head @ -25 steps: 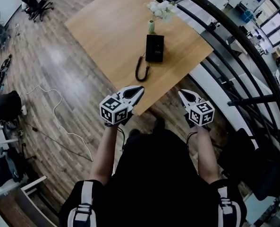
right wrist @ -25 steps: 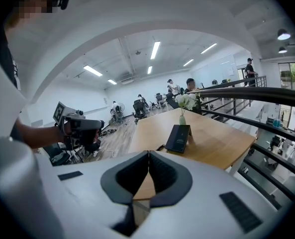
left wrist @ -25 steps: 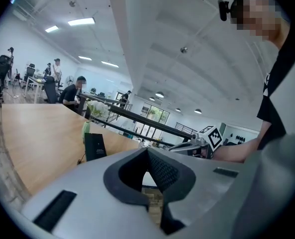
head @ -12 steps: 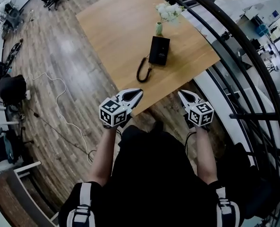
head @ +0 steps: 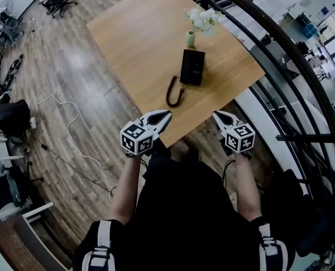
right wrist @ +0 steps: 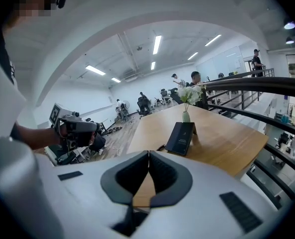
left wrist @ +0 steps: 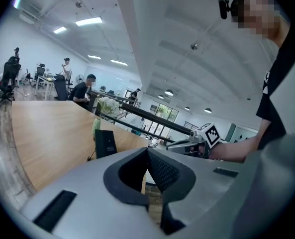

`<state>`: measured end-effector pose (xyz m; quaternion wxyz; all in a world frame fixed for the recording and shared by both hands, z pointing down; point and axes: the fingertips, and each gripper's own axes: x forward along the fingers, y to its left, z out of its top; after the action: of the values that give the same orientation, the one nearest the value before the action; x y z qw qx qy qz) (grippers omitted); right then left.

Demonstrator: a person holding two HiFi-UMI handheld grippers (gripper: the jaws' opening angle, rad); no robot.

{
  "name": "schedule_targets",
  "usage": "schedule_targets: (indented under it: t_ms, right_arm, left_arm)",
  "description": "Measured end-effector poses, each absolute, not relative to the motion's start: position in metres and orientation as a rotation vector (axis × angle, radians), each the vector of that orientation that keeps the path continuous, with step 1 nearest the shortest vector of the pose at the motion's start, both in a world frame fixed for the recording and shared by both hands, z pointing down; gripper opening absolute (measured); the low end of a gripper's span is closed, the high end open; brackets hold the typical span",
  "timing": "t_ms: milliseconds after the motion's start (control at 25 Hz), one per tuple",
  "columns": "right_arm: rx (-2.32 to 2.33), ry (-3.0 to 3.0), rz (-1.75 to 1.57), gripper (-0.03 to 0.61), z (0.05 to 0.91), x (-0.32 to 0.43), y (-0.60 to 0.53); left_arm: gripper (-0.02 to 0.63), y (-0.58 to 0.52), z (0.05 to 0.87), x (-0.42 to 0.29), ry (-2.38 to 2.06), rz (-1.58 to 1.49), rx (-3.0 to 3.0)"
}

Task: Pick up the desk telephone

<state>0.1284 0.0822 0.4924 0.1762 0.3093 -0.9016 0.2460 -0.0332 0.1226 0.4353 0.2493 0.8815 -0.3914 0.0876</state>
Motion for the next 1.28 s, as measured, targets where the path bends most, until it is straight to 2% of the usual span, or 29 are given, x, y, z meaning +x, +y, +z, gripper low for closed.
schedule_targets:
  t_ms: [600, 1280]
  right_arm:
    - [1.107, -2.485, 0.740, 0.023, 0.489, 0.045, 0.031]
    - [1.343, -2.369, 0.808, 0.023, 0.503, 0.053, 0.040]
  left_arm:
    - [0.021, 0.028, 0.433, -0.122, -0.875, 0.283, 2.483]
    - [0.021, 0.010, 0.453, -0.119, -0.636, 0.344, 2.547]
